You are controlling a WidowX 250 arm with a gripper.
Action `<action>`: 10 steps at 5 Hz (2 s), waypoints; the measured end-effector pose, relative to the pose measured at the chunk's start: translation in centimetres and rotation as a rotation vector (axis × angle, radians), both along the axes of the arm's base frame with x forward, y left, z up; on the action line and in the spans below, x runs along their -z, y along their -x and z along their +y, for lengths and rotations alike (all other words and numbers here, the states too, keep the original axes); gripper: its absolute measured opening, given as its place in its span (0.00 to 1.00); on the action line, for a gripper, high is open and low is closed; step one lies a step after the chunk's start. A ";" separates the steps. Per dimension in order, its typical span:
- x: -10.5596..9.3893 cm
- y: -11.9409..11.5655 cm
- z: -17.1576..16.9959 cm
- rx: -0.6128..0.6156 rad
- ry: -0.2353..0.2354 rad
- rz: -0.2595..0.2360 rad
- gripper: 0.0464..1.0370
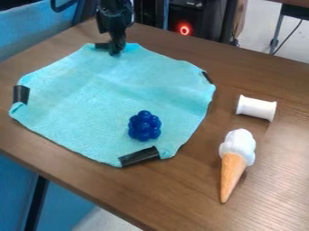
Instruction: Fold the cloth from top to bottom
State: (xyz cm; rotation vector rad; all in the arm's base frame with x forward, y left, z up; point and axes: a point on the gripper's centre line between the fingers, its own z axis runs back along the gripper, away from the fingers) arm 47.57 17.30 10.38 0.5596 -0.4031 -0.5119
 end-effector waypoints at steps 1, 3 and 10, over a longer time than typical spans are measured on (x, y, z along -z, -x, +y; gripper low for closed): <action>0.0 0.0 0.1 -0.013 0.004 0.010 0.79; 0.4 0.1 -0.3 -0.001 0.031 0.029 0.23; -7.0 12.7 -11.4 0.197 0.207 0.011 0.01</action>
